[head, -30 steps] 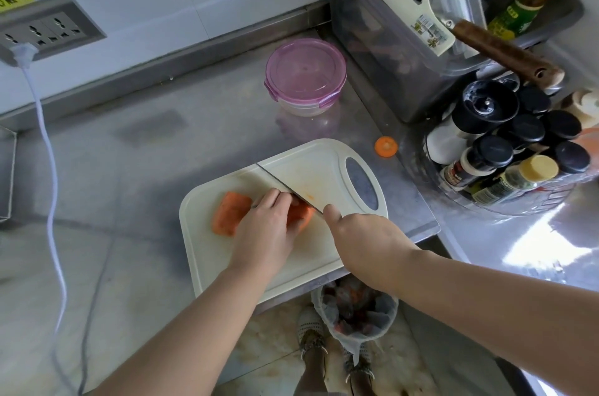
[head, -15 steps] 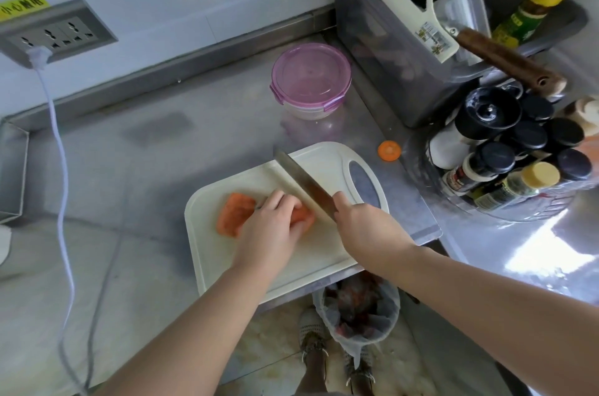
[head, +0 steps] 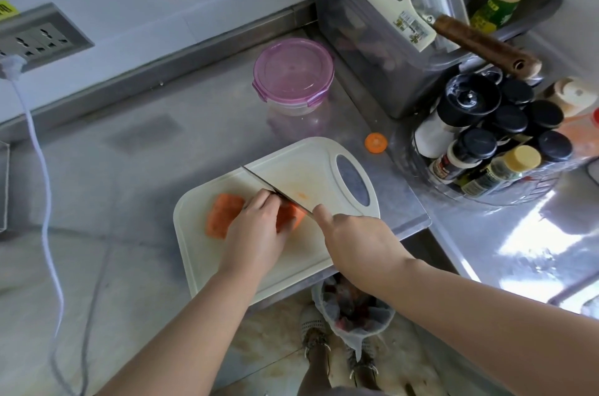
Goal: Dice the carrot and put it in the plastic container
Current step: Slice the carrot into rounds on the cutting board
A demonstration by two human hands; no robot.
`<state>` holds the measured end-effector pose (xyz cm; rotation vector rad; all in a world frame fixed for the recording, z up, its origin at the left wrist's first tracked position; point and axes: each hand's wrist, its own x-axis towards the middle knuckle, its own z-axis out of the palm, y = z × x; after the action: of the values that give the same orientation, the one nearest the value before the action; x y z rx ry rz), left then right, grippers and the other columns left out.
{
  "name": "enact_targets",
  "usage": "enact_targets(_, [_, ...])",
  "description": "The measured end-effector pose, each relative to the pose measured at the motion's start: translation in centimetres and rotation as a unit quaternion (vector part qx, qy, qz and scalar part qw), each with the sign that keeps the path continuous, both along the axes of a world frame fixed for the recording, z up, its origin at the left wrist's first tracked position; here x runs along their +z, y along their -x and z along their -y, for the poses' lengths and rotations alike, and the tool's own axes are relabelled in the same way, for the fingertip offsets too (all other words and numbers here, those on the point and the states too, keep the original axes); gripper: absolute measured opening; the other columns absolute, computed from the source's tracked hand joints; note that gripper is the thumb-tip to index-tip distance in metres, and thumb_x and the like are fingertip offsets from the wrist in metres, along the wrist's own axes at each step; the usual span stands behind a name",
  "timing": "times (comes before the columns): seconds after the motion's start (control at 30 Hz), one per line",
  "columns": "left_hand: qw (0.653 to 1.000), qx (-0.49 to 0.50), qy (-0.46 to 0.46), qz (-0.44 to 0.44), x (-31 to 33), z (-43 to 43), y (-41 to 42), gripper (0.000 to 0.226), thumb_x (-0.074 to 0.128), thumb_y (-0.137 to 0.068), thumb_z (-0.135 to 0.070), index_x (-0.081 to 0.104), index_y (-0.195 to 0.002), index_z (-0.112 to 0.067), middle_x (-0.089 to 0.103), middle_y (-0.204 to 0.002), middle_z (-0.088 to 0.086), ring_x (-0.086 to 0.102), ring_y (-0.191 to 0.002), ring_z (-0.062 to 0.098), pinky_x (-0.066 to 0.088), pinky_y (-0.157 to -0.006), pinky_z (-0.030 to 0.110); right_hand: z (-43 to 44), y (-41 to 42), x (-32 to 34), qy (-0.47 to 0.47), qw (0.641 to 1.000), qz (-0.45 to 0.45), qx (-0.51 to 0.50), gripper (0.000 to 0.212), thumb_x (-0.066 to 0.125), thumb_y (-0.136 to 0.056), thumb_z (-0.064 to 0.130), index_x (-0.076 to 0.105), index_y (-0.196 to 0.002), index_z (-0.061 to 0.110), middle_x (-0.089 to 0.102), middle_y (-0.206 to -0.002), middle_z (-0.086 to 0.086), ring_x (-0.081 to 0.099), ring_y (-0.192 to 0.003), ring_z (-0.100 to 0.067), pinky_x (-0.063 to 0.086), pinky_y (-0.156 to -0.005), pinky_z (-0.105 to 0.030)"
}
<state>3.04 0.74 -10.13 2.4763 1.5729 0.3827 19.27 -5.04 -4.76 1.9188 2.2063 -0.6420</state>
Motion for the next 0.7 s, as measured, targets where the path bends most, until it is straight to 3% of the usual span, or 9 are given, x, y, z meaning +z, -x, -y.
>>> enact_targets(0.33, [1.000,-0.003,0.012,0.001,-0.36,-0.18,0.03,0.024,0.077,-0.076,-0.027,0.063,-0.084,-0.010,0.063,-0.090,0.004,0.065,-0.078,0.030,0.048,-0.055,0.033,0.04,0.12,0.54,-0.001,1.000,0.005,0.008,0.046,0.039,-0.083,-0.009,0.030,-0.124,0.011,0.033,-0.066,-0.001,0.032,-0.048,-0.018,0.022,-0.043,-0.029])
enact_targets(0.7, [1.000,-0.010,-0.019,0.000,-0.19,-0.15,-0.04,0.027,0.082,-0.071,-0.030,0.063,-0.077,-0.012,0.062,-0.082,0.002,0.065,-0.070,0.026,0.041,-0.046,0.026,-0.18,0.29,0.41,0.009,1.000,0.011,0.014,0.049,0.040,-0.084,-0.010,0.028,-0.126,0.012,0.034,-0.066,0.000,0.032,-0.048,-0.017,0.022,-0.042,-0.029])
